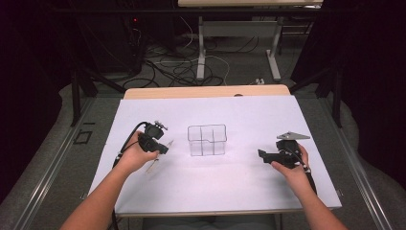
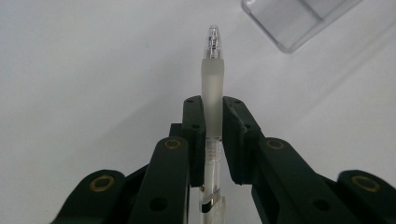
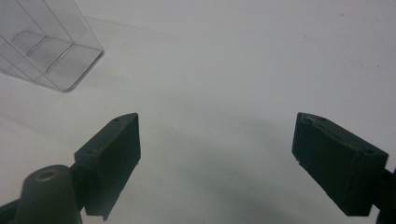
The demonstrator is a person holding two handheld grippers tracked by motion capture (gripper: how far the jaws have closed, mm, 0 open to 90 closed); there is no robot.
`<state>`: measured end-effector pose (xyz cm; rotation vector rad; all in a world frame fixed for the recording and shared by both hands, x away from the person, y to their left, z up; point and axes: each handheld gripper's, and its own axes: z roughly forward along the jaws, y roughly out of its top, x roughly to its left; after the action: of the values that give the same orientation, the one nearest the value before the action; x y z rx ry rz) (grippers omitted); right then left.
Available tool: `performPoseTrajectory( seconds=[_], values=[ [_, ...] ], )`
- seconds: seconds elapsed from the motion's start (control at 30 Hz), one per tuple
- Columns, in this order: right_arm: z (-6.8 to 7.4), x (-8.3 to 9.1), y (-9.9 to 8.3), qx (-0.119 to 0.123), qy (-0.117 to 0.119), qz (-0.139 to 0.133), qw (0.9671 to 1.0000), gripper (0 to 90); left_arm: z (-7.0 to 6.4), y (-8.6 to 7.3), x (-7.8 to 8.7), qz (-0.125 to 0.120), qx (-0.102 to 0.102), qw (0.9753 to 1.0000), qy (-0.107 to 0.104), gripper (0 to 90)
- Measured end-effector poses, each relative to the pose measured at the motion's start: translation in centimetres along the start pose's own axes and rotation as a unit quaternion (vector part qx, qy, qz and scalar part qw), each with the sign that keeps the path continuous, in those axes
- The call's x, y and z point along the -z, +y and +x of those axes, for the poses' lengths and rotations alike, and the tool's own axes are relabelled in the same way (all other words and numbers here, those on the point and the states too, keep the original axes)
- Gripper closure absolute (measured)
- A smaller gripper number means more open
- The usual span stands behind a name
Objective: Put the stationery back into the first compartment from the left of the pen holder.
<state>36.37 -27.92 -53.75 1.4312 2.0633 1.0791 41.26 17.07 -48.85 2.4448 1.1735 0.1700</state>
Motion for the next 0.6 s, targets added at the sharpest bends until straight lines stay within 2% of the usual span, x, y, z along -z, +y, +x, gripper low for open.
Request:
performPoseTrajectory(
  seconds=[0.13, 0.23, 0.4, 0.43, 0.53, 0.6],
  values=[
    [0.0, 0.0, 0.0, 0.000, 0.000, 0.000, 1.0000, 15.0, 0.6, -0.1, 0.4, -0.024, 0.032, 0.9991, -0.011, 79.9],
    [0.0, 0.0, 0.0, 0.000, -0.001, -0.001, 1.0000, 15.0, 1.0, -0.1, 0.7, -0.042, 0.059, 0.9973, -0.013, 79.9],
    [0.1, 0.0, 0.0, 0.001, 0.001, -0.002, 1.0000, 15.0, 1.5, -0.2, 1.2, -0.077, 0.108, 0.9910, -0.021, 80.0],
    [0.1, 0.0, 0.0, 0.002, 0.002, -0.002, 1.0000, 15.0, 1.7, -0.2, 1.3, -0.081, 0.108, 0.9906, -0.024, 80.0],
    [0.1, 0.0, 0.1, 0.000, 0.000, -0.004, 1.0000, 14.9, 1.8, -0.2, 1.7, -0.103, 0.127, 0.9862, -0.027, 79.9],
    [0.1, 0.0, 0.1, 0.002, -0.004, -0.004, 1.0000, 14.8, 1.9, -0.1, 2.0, -0.120, 0.130, 0.9838, -0.028, 79.9]
  ],
)
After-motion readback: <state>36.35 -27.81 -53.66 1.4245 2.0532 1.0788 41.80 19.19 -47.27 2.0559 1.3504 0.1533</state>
